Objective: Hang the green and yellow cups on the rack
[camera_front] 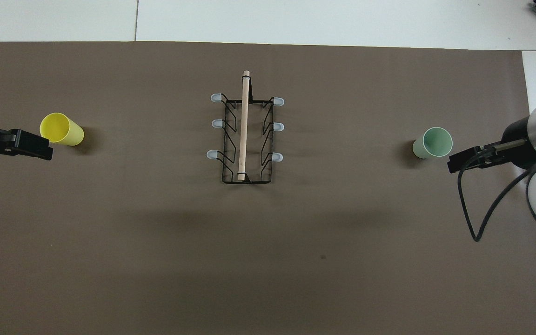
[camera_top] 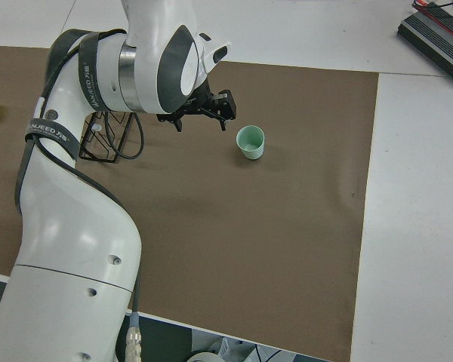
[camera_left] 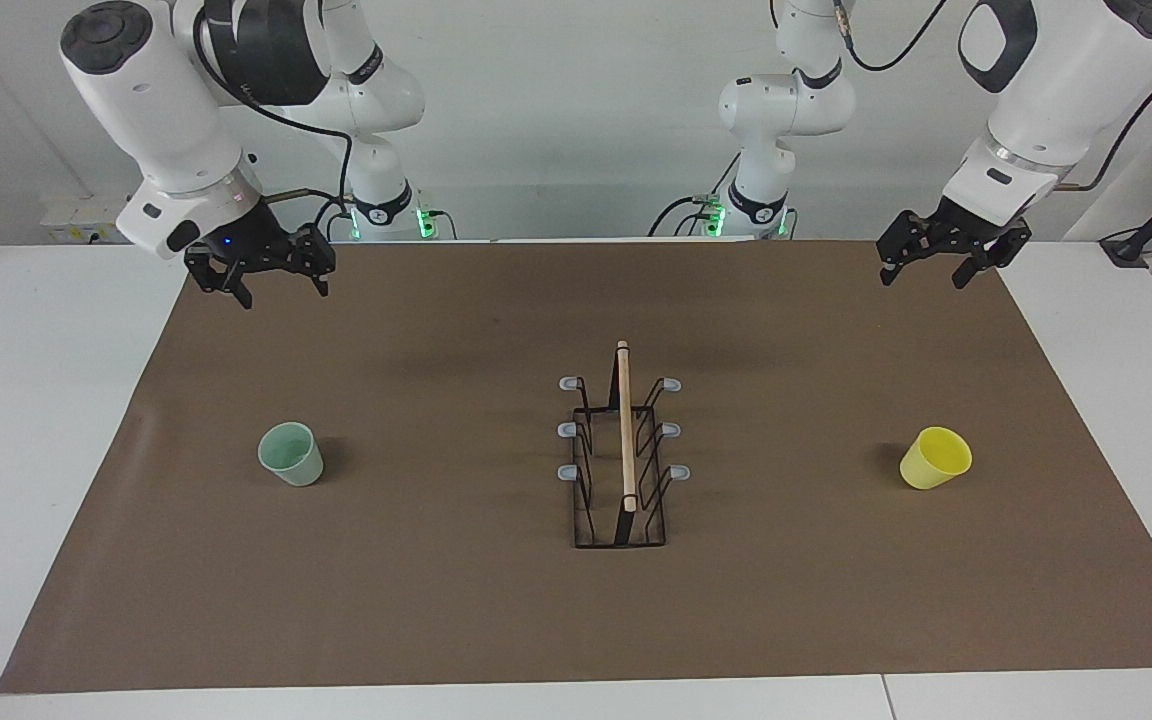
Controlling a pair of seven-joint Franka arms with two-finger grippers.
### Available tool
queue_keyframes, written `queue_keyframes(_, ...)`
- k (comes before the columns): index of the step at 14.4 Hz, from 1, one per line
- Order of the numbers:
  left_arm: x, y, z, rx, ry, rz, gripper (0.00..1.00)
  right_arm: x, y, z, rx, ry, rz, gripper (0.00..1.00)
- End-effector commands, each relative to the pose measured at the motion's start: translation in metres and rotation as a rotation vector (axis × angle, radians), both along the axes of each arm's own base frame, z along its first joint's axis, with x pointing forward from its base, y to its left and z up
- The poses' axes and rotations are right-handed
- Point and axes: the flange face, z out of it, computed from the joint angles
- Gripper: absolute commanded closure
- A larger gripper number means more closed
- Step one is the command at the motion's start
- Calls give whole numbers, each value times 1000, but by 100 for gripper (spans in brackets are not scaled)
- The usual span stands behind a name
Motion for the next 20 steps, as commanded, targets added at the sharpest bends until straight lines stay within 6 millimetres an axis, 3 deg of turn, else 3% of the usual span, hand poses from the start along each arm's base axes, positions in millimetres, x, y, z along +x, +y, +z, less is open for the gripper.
queue_keyframes(1, -9, 3, 2, 12, -7, 11, 0, 2, 1, 4, 5, -6, -19, 0)
queue_keyframes(12, -10, -2, 3, 12, -12, -1, 0, 4, 6, 9, 2, -17, -11, 0)
queue_keyframes(20, -6, 8, 1, 3, -40, 36, 0, 4, 4, 9, 2, -17, -11, 0)
